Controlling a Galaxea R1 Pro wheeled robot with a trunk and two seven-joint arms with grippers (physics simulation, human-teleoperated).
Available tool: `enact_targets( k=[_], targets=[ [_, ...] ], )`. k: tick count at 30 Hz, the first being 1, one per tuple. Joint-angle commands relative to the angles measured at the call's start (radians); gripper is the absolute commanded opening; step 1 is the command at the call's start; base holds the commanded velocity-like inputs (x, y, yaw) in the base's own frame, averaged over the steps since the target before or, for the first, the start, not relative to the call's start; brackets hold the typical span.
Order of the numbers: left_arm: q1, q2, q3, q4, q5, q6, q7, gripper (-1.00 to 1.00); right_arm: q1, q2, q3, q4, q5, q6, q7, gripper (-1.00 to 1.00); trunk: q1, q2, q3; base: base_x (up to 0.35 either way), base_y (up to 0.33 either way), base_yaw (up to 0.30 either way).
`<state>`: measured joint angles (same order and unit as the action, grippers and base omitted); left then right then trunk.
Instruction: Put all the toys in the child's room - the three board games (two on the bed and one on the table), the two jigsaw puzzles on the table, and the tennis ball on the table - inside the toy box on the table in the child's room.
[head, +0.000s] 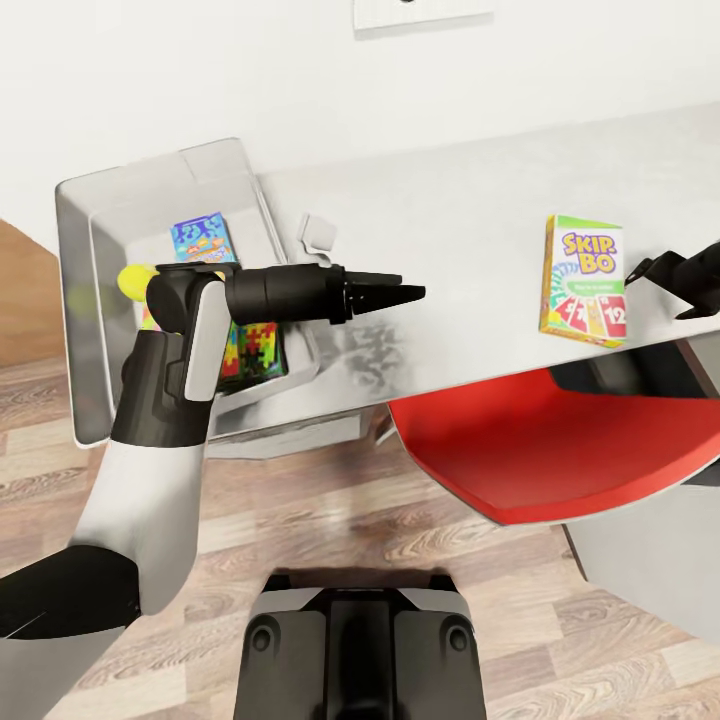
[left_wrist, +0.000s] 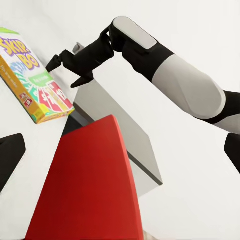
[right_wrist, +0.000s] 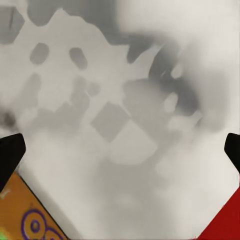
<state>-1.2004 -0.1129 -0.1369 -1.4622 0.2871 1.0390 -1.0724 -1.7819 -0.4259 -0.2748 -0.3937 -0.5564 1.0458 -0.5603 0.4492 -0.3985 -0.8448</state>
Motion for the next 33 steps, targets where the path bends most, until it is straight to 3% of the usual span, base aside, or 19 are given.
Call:
enact_targets(
  k=[1,33],
  targets=[
    [-0.001,-0.001,0.0,0.0,-0.001,0.004,-0.003,1.0,-0.001,0.0,-0.003,-0.001,-0.01,0.001,-0.01,1.0,0.001,-0.002,-0.001,0.1,-0.066,0.0],
    [-0.001,-0.002,0.0,0.0,-0.001,0.004,-0.003,1.0,-0.001,0.003,-0.003,-0.001,-0.01,0.001,-0.01,1.0,0.001,-0.002,-0.001,0.069,0.007,0.0]
  ],
)
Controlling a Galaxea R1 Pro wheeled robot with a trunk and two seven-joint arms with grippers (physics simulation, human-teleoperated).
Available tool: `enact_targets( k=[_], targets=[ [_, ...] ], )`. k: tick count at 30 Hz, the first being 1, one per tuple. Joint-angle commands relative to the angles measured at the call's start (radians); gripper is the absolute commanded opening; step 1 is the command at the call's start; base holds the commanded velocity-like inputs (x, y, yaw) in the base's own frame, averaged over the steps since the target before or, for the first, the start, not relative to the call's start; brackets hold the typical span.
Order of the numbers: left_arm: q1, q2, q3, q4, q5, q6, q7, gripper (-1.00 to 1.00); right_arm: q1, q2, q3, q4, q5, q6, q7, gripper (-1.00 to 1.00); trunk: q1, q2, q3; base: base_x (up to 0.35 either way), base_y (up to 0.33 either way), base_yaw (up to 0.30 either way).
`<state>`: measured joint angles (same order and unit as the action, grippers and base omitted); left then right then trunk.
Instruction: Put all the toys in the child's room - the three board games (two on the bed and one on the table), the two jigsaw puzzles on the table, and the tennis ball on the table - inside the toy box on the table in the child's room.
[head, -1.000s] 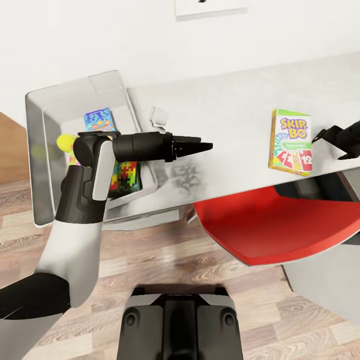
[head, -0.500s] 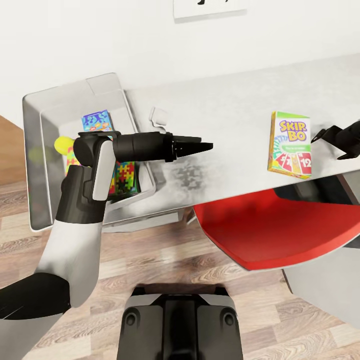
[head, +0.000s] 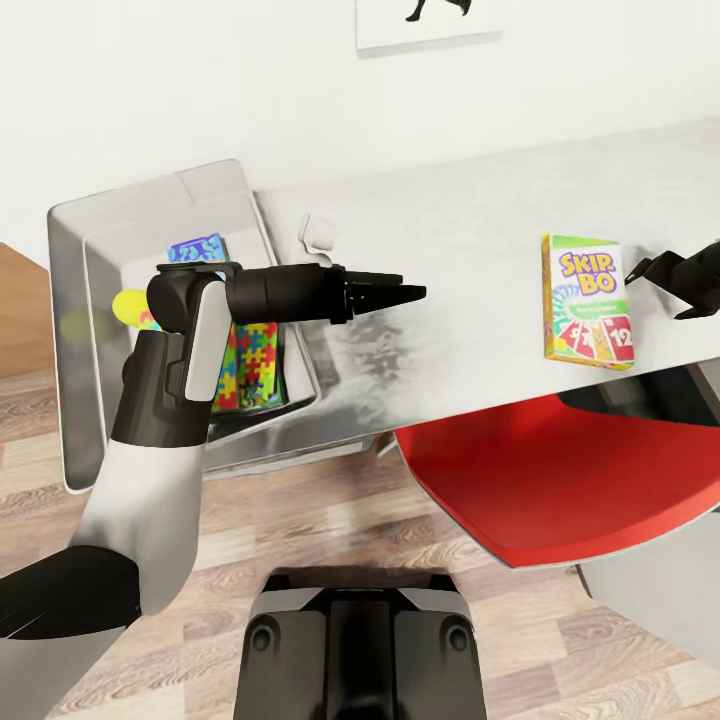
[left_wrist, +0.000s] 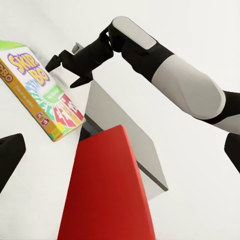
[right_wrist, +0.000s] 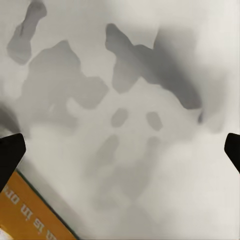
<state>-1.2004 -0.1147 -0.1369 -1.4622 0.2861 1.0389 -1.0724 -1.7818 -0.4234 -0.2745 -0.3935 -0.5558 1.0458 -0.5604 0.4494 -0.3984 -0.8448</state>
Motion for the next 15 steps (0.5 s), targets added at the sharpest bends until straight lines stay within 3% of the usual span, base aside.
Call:
enact_targets(
  k=[1,11,15],
  targets=[
    [-0.001,0.0,0.0,0.0,0.0,0.004,-0.003,1.0,-0.001,0.0,-0.003,-0.001,-0.01,0.001,-0.01,1.0,0.001,-0.002,-0.001,0.014,0.007,0.0],
    [-0.001,-0.002,0.0,-0.001,0.0,0.004,-0.003,1.0,-0.001,0.0,-0.003,-0.001,-0.009,0.001,-0.01,1.0,0.001,-0.002,-0.001,0.009,0.005,0.0],
    [-0.001,-0.004,0.0,-0.001,-0.001,0.004,-0.003,1.0,-0.001,0.001,-0.003,-0.001,-0.009,0.001,-0.01,1.0,0.001,-0.002,-0.001,0.036,0.146,0.0]
  ],
)
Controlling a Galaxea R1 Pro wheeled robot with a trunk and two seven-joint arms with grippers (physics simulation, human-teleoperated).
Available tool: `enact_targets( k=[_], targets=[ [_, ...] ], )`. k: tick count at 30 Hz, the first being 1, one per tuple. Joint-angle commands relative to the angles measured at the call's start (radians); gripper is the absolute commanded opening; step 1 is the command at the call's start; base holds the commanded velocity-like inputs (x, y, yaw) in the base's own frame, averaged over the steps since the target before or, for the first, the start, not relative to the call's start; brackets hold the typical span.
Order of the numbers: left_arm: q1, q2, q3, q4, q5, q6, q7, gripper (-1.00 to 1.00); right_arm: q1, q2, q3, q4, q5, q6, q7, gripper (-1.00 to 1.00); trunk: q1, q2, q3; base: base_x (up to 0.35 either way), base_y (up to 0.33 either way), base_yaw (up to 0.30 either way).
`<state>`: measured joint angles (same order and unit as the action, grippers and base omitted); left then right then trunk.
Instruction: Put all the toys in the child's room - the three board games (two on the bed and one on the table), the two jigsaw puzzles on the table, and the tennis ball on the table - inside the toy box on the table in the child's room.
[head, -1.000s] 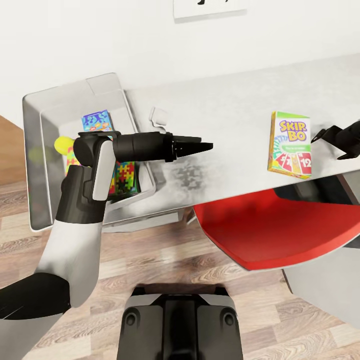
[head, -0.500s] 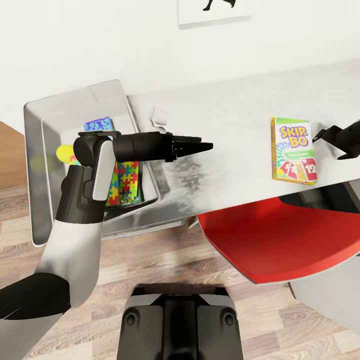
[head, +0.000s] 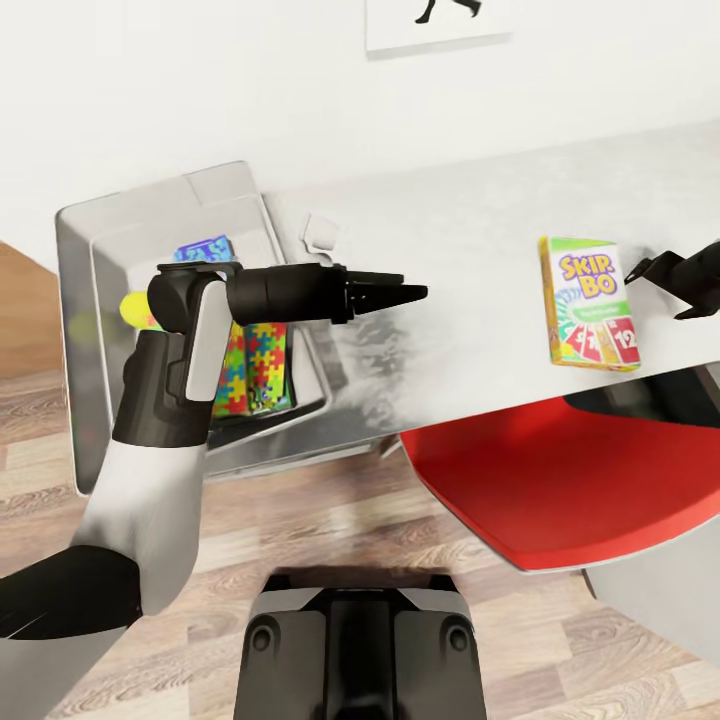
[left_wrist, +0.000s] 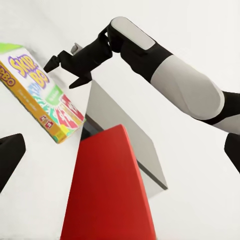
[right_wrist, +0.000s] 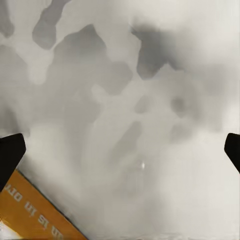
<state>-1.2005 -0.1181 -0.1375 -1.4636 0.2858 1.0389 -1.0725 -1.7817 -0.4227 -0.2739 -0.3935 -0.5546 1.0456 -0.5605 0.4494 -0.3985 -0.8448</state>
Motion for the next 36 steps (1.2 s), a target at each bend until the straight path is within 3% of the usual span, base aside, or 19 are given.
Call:
enact_targets(
  k=[1,19,27,31,36],
  targets=[
    [-0.001,0.0,0.001,0.0,0.0,0.004,-0.003,1.0,-0.001,0.001,-0.004,-0.001,-0.01,0.002,-0.01,1.0,0.001,-0.002,-0.001,0.014,0.231,0.0],
    [-0.007,0.0,0.003,-0.004,0.002,0.005,-0.003,1.0,-0.001,0.007,-0.004,-0.001,-0.011,0.002,-0.009,1.0,0.001,-0.002,-0.001,-0.016,0.102,0.0],
    [-0.041,0.006,0.016,-0.01,0.018,0.008,-0.008,1.0,-0.001,0.008,-0.004,-0.001,-0.011,0.002,-0.006,1.0,0.001,-0.002,-0.001,-0.003,0.007,0.0],
    [-0.052,0.009,0.048,-0.01,0.05,0.008,-0.011,1.0,-0.001,0.008,-0.005,-0.001,-0.011,0.002,-0.002,1.0,0.001,-0.002,-0.001,-0.084,0.05,0.0],
    [-0.058,0.01,0.059,-0.011,0.062,0.008,-0.012,1.0,-0.001,0.008,-0.005,-0.001,-0.011,0.002,-0.001,1.0,0.001,-0.002,-0.001,-0.157,0.119,0.0]
  ],
)
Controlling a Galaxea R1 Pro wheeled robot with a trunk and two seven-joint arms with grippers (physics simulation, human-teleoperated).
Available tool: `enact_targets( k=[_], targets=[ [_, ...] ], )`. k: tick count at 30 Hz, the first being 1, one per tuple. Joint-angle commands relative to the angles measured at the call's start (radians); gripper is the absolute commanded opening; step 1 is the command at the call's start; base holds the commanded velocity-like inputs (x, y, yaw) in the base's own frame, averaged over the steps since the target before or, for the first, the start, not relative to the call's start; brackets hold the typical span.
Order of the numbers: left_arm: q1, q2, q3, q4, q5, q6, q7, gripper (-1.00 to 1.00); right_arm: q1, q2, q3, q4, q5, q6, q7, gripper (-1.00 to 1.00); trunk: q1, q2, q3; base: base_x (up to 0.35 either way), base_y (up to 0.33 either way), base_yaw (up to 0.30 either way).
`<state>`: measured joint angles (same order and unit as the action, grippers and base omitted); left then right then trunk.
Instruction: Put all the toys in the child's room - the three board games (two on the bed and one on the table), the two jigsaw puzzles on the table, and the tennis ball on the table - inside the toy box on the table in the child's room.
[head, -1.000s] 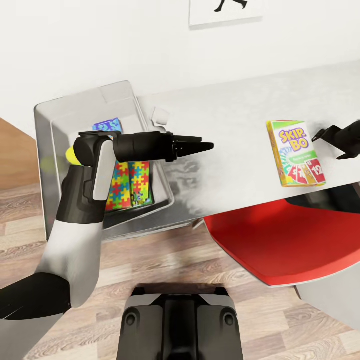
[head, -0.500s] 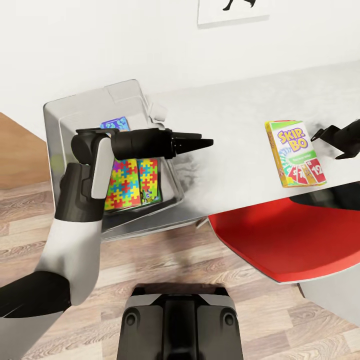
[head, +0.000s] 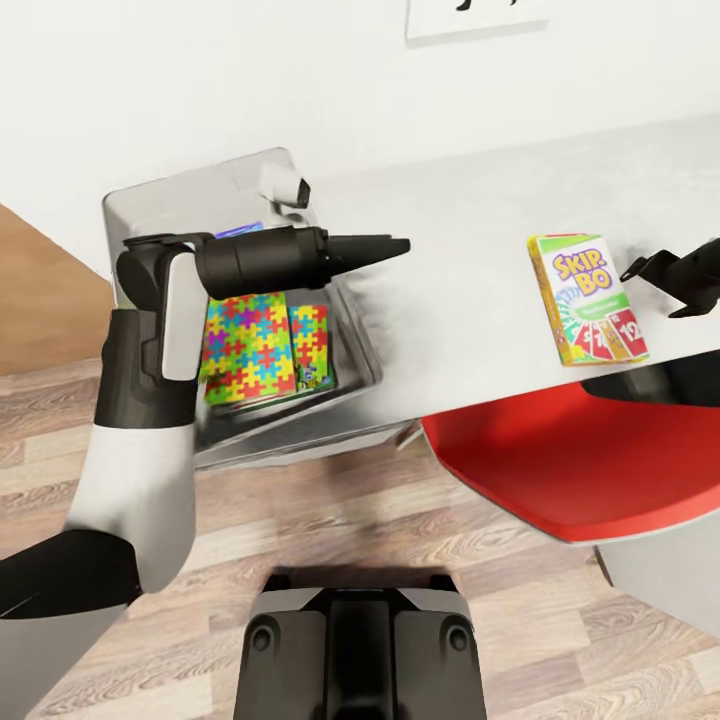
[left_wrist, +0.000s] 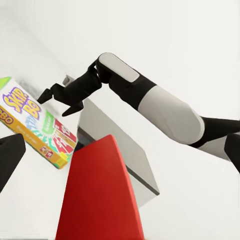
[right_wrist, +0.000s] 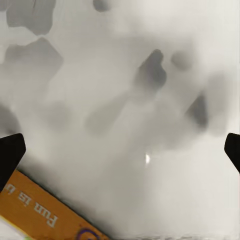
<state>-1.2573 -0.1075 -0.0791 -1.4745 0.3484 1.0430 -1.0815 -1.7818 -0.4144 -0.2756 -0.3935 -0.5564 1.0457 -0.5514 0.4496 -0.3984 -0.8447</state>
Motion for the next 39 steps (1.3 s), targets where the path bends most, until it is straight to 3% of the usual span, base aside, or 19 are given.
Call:
enact_targets(
  k=[1,13,28,39],
  targets=[
    [-0.001,0.0,0.001,0.0,0.0,0.004,-0.003,1.0,-0.001,0.0,-0.003,-0.001,-0.01,0.002,-0.01,1.0,0.0,-0.002,-0.001,-0.078,0.061,0.0],
    [-0.002,-0.001,0.004,0.0,-0.001,0.004,-0.003,1.0,-0.001,-0.003,-0.002,-0.001,-0.01,0.002,-0.008,1.0,0.0,-0.002,-0.001,-0.044,0.091,0.0],
    [-0.002,-0.004,-0.002,0.0,-0.008,0.004,-0.003,1.0,-0.001,-0.001,-0.002,-0.002,-0.01,0.002,-0.011,1.0,0.0,-0.002,-0.001,0.126,-0.044,0.0],
    [-0.002,-0.003,-0.002,0.0,-0.007,0.004,-0.003,1.0,-0.001,0.0,-0.003,-0.001,-0.01,0.002,-0.011,1.0,0.0,-0.002,-0.001,0.005,0.14,0.0]
  ],
)
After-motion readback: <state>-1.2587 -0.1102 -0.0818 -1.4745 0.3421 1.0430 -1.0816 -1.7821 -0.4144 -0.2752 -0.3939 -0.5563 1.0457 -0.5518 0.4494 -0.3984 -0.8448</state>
